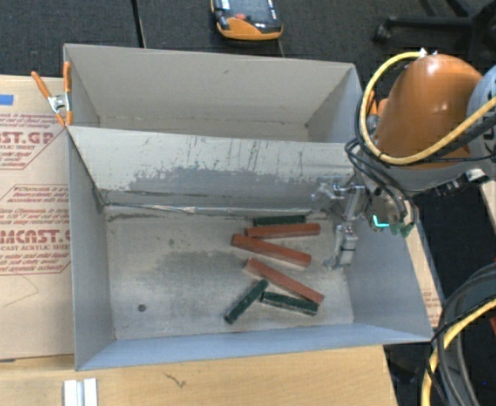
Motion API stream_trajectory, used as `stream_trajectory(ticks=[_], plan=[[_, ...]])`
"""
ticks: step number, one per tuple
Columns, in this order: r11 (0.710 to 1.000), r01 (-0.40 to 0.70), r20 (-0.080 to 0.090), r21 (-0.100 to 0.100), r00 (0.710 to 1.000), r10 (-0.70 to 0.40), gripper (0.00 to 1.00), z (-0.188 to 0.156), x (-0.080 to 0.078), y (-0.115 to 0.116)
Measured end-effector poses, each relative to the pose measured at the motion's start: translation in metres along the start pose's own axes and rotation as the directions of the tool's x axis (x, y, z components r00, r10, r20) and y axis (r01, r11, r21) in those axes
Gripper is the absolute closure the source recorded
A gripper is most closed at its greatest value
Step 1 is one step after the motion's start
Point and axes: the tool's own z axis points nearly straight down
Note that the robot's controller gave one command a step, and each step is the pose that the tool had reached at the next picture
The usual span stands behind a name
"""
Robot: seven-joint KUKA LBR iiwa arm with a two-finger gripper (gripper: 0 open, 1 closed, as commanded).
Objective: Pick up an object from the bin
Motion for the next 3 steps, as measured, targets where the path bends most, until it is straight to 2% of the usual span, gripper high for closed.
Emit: stream_trajectory(ticks=[1,2,3], plan=[[1.0,0.001,0.008,0.001,1.0,-0.001,0.0,-0.004,-0.002,0.0],[0.999,-0.051,0.013,-0.001,0.999,0.051,0.0,0.08,-0.032,0.009],[0.998,-0.07,0.004,-0.001,0.998,0.07,0.0,0.099,-0.04,0.014]])
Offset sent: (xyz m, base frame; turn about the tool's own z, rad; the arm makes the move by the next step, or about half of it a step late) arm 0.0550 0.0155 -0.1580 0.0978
